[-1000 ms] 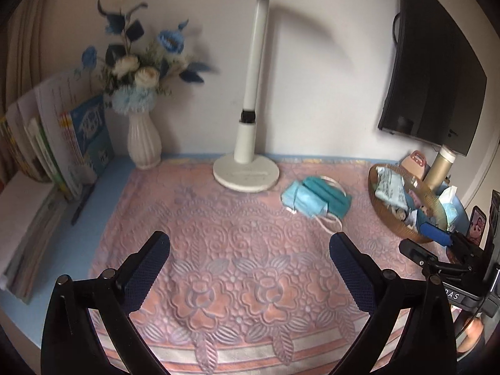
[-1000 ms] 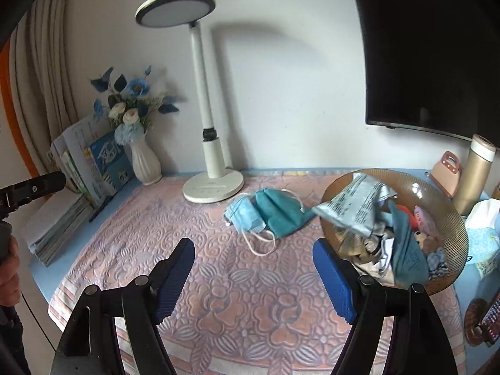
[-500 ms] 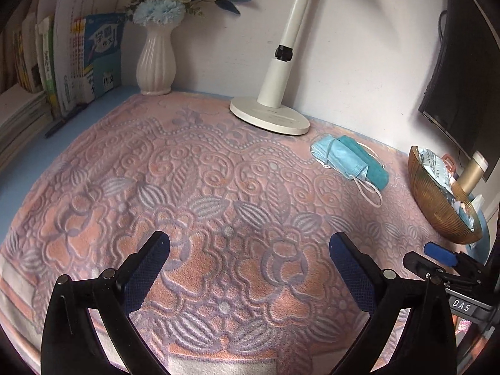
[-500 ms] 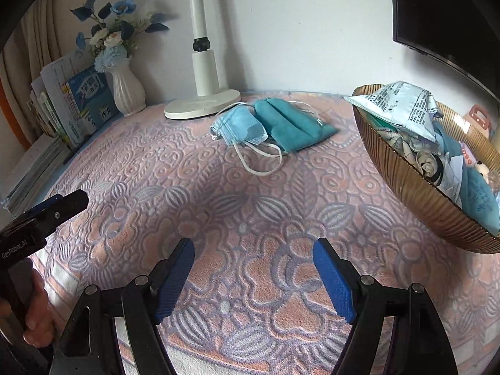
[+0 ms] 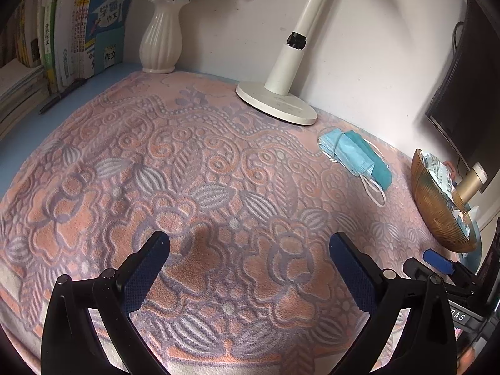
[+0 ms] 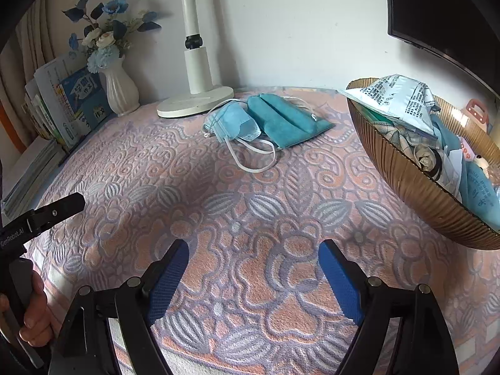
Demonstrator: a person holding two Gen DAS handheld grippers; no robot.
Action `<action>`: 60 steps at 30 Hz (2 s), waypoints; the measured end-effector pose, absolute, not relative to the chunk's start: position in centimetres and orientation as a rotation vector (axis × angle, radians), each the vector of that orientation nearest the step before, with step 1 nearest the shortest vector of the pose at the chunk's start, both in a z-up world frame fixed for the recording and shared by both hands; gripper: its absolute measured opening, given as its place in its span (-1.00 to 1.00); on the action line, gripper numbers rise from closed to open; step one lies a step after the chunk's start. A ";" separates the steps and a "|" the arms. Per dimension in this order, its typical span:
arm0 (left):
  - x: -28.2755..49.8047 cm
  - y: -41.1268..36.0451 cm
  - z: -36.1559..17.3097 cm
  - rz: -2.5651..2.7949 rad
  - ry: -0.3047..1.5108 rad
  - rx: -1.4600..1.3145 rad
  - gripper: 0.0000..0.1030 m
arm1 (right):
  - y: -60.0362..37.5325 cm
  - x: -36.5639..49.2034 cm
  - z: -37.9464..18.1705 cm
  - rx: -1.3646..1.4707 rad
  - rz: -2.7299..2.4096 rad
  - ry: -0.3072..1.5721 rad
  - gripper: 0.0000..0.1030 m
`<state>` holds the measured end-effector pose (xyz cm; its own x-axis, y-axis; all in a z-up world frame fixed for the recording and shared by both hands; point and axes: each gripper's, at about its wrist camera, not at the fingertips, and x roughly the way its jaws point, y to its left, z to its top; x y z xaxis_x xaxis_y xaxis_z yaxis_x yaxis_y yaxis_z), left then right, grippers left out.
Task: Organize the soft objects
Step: 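Move both open grippers toward the two blue face masks by the lamp, then grasp the light blue mask with the left gripper while the right grasps the teal mask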
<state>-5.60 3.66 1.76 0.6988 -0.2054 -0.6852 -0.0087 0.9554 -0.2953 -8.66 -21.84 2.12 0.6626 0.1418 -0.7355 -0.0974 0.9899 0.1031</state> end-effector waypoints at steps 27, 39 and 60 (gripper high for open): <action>-4.6 2.0 3.3 -0.167 0.848 -0.187 0.98 | -23.7 -8.0 2.0 0.177 0.153 0.885 0.64; 6.2 -6.1 7.7 -0.361 0.872 -0.071 0.97 | -23.6 2.4 13.0 0.033 0.083 0.914 0.64; 11.0 -7.6 2.0 -0.308 0.990 -0.042 -0.80 | -20.2 17.8 2.3 -0.154 0.140 1.376 0.20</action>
